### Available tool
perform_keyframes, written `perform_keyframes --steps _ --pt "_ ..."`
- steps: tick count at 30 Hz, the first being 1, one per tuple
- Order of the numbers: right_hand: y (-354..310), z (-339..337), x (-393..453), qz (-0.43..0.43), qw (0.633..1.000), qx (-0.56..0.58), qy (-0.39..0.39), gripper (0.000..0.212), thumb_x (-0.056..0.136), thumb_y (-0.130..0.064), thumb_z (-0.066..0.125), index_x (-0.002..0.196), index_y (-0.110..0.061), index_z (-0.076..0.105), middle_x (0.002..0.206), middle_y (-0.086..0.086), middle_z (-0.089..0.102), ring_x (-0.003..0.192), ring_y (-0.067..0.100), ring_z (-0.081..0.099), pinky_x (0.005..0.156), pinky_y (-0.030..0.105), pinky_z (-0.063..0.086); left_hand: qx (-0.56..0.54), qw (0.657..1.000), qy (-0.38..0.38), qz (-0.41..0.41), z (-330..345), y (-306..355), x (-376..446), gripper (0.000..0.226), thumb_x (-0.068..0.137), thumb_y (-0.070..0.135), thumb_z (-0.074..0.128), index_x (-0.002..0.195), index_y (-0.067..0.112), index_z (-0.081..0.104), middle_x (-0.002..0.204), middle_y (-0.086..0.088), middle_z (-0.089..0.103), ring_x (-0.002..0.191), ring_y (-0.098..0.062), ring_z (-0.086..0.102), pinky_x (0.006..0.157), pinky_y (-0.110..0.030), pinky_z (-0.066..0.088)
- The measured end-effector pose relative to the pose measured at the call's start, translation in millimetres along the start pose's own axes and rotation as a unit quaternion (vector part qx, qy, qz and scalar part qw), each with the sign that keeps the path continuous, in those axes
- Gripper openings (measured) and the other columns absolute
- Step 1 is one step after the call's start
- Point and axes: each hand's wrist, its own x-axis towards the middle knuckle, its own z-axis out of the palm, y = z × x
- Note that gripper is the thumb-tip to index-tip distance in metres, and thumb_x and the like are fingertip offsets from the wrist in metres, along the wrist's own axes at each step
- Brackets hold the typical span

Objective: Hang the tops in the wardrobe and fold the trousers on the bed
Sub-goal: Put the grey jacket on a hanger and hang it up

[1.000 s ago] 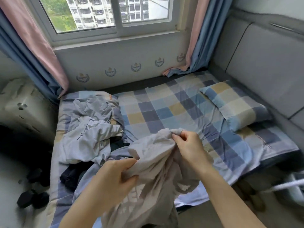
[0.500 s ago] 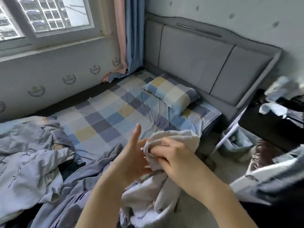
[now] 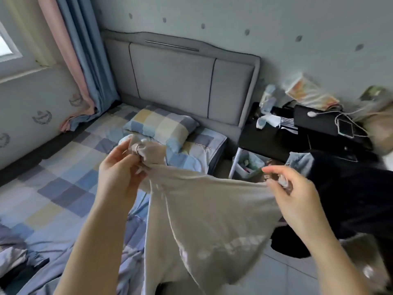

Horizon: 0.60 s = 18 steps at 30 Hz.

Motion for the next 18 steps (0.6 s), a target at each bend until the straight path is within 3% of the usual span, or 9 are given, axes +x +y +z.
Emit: perform_keyframes --steps 3,5,8,10,11,13,14,16,18 --pt "22 -31 7 0.017 0.999 -0.023 0.014 0.018 0.091 -0.011 0.058 0.095 -0.025 0.068 0.085 0.004 0.063 0.067 0.013 0.056 0.056 0.015 0.043 0.066 0.995 -0.033 0.061 41 0 -17 0.043 0.089 -0.011 0.055 0.111 0.023 0.069 0.089 0.001 0.071 0.08 -0.015 0.068 0.077 -0.029 0.055" --pt "36 -46 9 0.042 0.997 -0.06 0.013 0.014 0.091 -0.014 0.06 0.098 -0.023 0.068 0.09 0.003 0.058 0.074 0.007 0.055 0.063 0.007 0.041 0.103 0.988 -0.059 0.098 74 -4 -32 0.042 0.088 -0.009 0.059 0.11 0.024 0.071 0.093 0.003 0.076 0.09 -0.017 0.07 0.084 -0.034 0.056" --pt "45 -64 9 0.051 0.993 -0.107 -0.02 0.029 0.087 -0.031 0.065 0.116 -0.025 0.063 0.108 -0.002 0.049 0.1 0.009 0.053 0.08 0.008 0.035 0.159 0.964 -0.131 0.17 130 -15 -65 0.046 0.085 -0.011 0.061 0.098 0.032 0.073 0.093 0.003 0.076 0.09 -0.013 0.069 0.082 -0.033 0.057" --pt "38 -68 9 0.04 0.995 -0.058 -0.075 0.048 0.084 -0.046 0.064 0.128 -0.036 0.05 0.116 -0.015 0.048 0.113 0.0 0.045 0.09 0.018 0.035 0.174 0.944 -0.198 0.199 167 -27 -88 0.047 0.083 -0.018 0.057 0.094 0.026 0.072 0.087 0.009 0.075 0.082 -0.001 0.068 0.073 -0.02 0.056" --pt "29 -67 8 0.046 0.994 -0.028 -0.095 0.045 0.083 -0.049 0.064 0.125 -0.043 0.048 0.111 -0.025 0.051 0.105 -0.008 0.046 0.088 0.017 0.037 0.185 0.932 -0.231 0.21 183 -31 -101 0.046 0.081 -0.021 0.054 0.091 0.02 0.071 0.082 0.011 0.072 0.076 0.003 0.066 0.067 -0.014 0.053" --pt "29 -72 10 0.02 0.997 0.002 -0.078 0.007 0.088 -0.04 0.06 0.09 -0.041 0.053 0.079 -0.027 0.056 0.077 -0.009 0.05 0.069 0.009 0.037 0.21 0.905 -0.28 0.241 217 -45 -127 0.038 0.077 -0.026 0.051 0.079 0.007 0.068 0.074 0.001 0.068 0.068 0.001 0.062 0.06 -0.011 0.05" --pt "36 -74 12 -0.003 0.999 0.009 -0.04 0.021 0.092 -0.031 0.058 0.073 -0.035 0.049 0.066 -0.022 0.054 0.067 -0.003 0.05 0.06 0.01 0.036 0.218 0.896 -0.292 0.255 226 -52 -136 0.033 0.076 -0.026 0.051 0.076 0.004 0.067 0.076 -0.01 0.067 0.068 -0.003 0.061 0.06 -0.015 0.051" --pt "54 -94 13 0.032 0.996 0.084 0.012 0.034 0.095 -0.016 0.053 0.063 -0.025 0.048 0.056 -0.013 0.05 0.054 0.005 0.043 0.053 0.013 0.032 0.209 0.894 -0.321 0.234 241 -64 -147 0.041 0.083 -0.016 0.055 0.08 0.023 0.071 0.086 -0.015 0.07 0.074 -0.018 0.067 0.067 -0.034 0.058" --pt "76 -122 11 0.086 0.969 0.23 0.024 0.025 0.097 -0.012 0.05 0.075 -0.015 0.062 0.067 0.006 0.056 0.064 0.014 0.048 0.061 0.025 0.039 0.199 0.909 -0.327 0.164 244 -73 -143 0.039 0.093 0.002 0.06 0.103 0.038 0.067 0.089 -0.003 0.075 0.081 -0.025 0.072 0.075 -0.044 0.06"
